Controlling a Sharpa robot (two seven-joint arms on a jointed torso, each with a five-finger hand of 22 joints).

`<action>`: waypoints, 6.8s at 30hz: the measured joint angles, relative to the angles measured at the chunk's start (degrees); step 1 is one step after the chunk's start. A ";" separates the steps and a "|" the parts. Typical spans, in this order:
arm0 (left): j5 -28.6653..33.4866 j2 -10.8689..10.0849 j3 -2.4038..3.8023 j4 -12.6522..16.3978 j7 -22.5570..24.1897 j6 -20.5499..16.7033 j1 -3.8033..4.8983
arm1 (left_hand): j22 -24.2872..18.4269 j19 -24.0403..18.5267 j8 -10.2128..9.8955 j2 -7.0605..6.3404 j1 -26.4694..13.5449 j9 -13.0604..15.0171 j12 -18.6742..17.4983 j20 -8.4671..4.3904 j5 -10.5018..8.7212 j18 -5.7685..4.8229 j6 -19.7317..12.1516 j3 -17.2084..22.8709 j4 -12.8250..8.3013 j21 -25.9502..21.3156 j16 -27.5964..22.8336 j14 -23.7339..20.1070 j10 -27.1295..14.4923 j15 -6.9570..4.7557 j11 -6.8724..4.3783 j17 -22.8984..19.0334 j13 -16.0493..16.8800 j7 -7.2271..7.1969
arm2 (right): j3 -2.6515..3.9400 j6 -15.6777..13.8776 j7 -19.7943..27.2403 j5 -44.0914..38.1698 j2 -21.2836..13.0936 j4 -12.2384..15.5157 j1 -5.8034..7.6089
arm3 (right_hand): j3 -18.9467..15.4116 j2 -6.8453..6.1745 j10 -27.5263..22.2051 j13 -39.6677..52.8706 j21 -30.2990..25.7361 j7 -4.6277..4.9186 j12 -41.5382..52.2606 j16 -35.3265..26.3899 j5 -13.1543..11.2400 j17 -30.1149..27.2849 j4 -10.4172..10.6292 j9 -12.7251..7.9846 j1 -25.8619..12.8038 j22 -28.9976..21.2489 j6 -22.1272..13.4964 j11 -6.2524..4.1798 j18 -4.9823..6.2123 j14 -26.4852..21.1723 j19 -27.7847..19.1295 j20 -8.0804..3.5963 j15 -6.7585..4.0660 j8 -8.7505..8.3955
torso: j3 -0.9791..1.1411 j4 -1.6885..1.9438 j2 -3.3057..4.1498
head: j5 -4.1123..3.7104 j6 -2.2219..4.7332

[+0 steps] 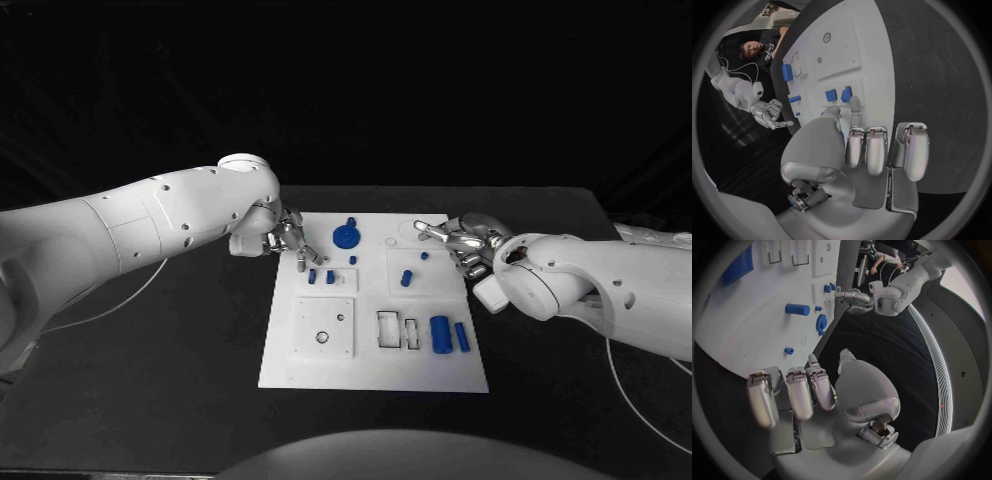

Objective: Assemble the parts on the task board

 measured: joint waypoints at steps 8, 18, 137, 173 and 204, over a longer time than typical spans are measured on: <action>0.31 0.78 0.00 -1.11 0.73 1.72 -0.04 | 0.00 0.00 0.32 0.00 0.78 0.67 0.00 0.00 0.00 0.00 -0.32 0.43 -0.07 0.00 0.00 0.00 -0.06 0.00 -0.06 0.00 0.00 -0.32 | 0.00 0.00 -0.02 0.00 0.02 0.00 0.00 | 0.00 0.00 0.00 0.00 0.00 0.00 0.00 0.00 0.00 -0.01 0.00 0.00 0.00 -0.01 0.00 0.00 0.00 0.00 0.00 0.00 0.00 0.00 | 0.00 0.00 -0.02 | -0.02 -0.01; 0.53 1.95 0.00 -2.81 1.17 3.51 -0.18 | 0.00 0.00 0.90 -0.23 3.13 1.88 0.00 0.00 0.00 0.00 -1.05 1.21 -0.10 0.00 0.00 0.00 -0.21 0.00 -0.20 -0.01 -0.01 -0.39 | 0.00 0.00 -0.03 0.00 0.09 0.03 0.00 | 0.00 0.00 0.00 0.00 0.00 0.00 0.00 0.00 0.00 -0.01 0.00 -0.01 0.00 -0.01 0.00 0.00 0.00 0.00 0.00 0.00 0.00 0.00 | 0.00 -0.01 -0.02 | 0.03 -0.06; 1.10 -6.40 -0.08 8.05 5.03 -9.50 -0.69 | 0.00 0.00 2.79 -3.34 13.57 5.47 0.00 0.00 14.22 -0.01 -3.45 6.79 -0.45 0.00 0.00 0.00 -0.21 0.00 -0.19 0.00 0.01 -0.18 | 0.00 -0.01 -0.04 0.02 -0.04 -0.24 0.00 | 0.00 0.00 0.00 0.00 0.00 0.00 0.00 0.00 0.00 -0.01 0.00 0.00 0.00 -0.03 0.00 0.00 0.00 0.00 0.00 0.00 0.00 0.00 | 0.02 0.03 -0.04 | 1.26 -1.38; -2.26 -12.91 -0.36 21.35 -1.26 -23.62 -0.72 | 0.00 0.00 2.97 -3.65 13.86 5.56 0.00 0.00 14.14 0.00 -3.05 7.05 -0.40 0.00 0.00 0.00 -0.04 0.00 -0.35 -0.01 -0.01 -0.18 | 0.00 0.00 0.00 0.02 -0.22 -0.25 -0.01 | -0.50 0.38 0.00 0.00 0.00 0.00 0.00 0.00 0.00 -0.02 0.01 -0.03 0.38 0.00 0.00 0.00 0.00 0.00 0.00 0.00 0.00 0.26 | 0.01 0.03 -0.01 | 1.38 -1.76; -3.96 -12.45 -0.59 21.97 -1.25 -25.78 -1.73 | 0.00 0.00 2.95 -3.83 13.95 5.63 0.00 0.00 14.35 0.00 -3.13 7.37 -0.40 0.00 0.00 0.01 -0.08 0.00 -0.30 -0.02 -0.02 -0.05 | 0.00 -0.01 0.03 0.03 -0.23 -0.18 -0.01 | -0.48 0.38 0.00 0.00 0.00 0.00 0.00 0.00 0.00 0.02 0.00 -0.03 0.38 -0.02 0.00 0.00 0.00 0.00 0.00 0.00 0.00 0.24 | 0.02 0.03 -0.07 | 1.30 -2.19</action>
